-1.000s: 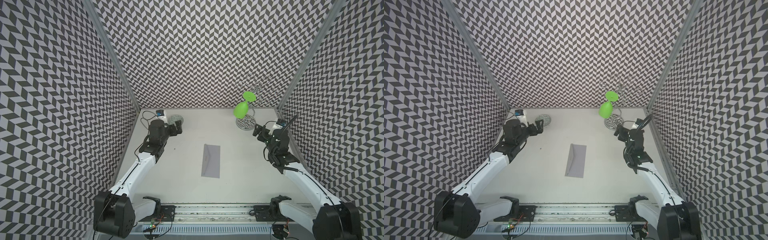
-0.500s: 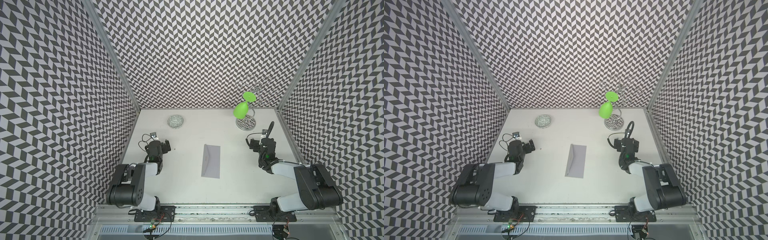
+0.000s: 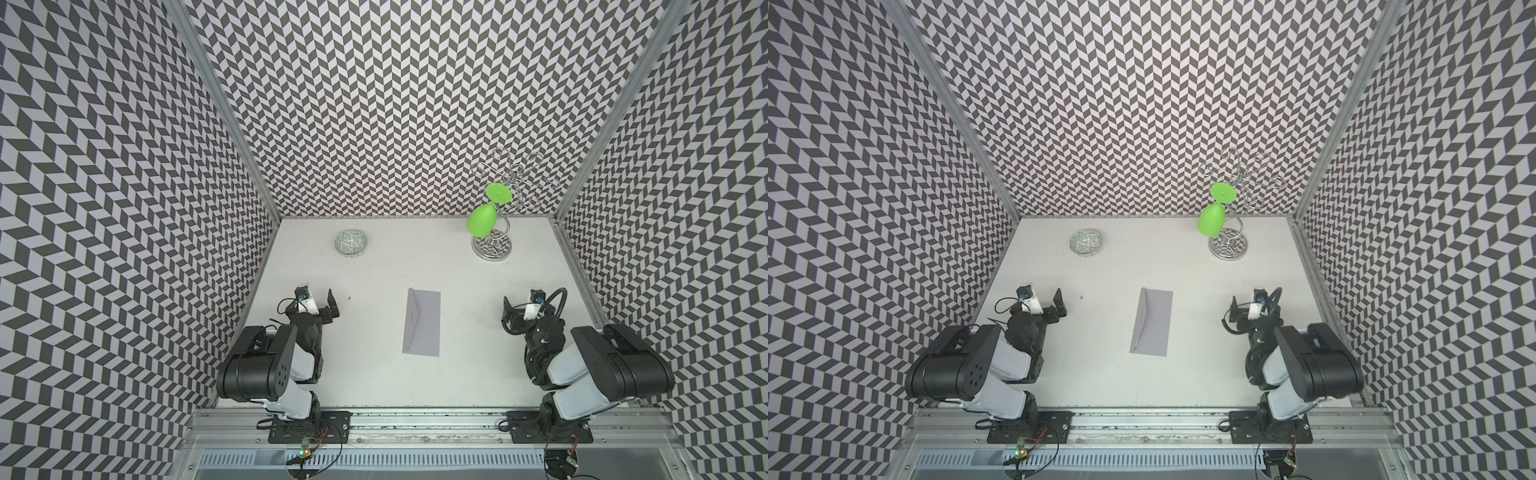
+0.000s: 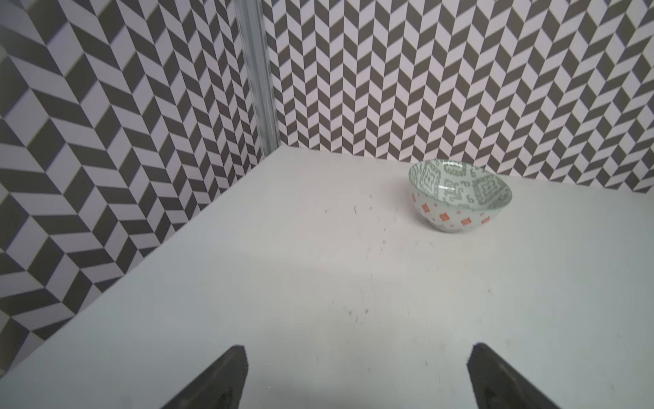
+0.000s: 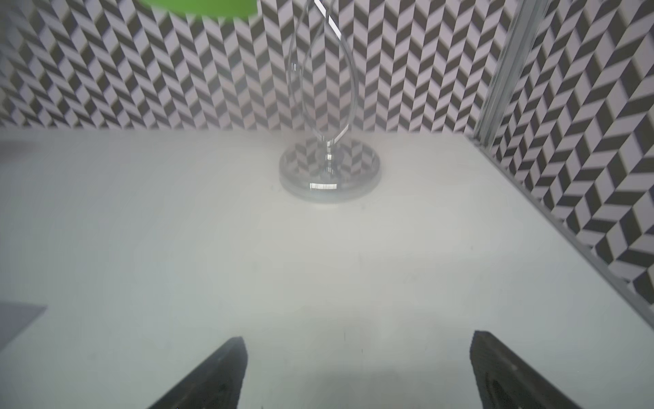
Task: Fold the letter paper in half and place it into the envelope
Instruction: Reset both arms
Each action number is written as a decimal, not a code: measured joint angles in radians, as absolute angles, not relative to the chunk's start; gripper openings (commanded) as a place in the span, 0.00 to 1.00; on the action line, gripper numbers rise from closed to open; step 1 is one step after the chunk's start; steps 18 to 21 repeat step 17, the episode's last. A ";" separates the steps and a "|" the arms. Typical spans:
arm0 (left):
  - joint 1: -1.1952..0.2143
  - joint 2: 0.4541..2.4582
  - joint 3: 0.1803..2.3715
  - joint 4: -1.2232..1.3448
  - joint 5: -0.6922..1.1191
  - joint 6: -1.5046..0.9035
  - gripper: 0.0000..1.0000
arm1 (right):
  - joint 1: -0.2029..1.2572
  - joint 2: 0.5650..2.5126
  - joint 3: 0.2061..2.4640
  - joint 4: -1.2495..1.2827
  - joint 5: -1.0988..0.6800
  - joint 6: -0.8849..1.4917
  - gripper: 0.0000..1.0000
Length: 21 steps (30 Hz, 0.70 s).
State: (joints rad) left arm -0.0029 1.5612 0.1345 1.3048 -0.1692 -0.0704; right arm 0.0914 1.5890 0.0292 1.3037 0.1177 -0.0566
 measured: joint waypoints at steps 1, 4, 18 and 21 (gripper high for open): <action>-0.009 1.562 0.167 1.300 -0.175 -0.067 0.99 | 0.090 1.581 0.070 1.249 0.120 -0.052 0.99; -0.038 1.560 0.237 1.309 -0.192 -0.052 0.99 | 0.057 1.575 0.224 1.250 0.086 -0.033 0.99; -0.044 1.560 0.240 1.293 -0.204 -0.041 0.99 | 0.036 1.554 0.241 1.259 0.073 -0.014 0.99; -0.044 1.560 0.240 1.293 -0.204 -0.041 0.99 | 0.036 1.554 0.241 1.259 0.073 -0.014 0.99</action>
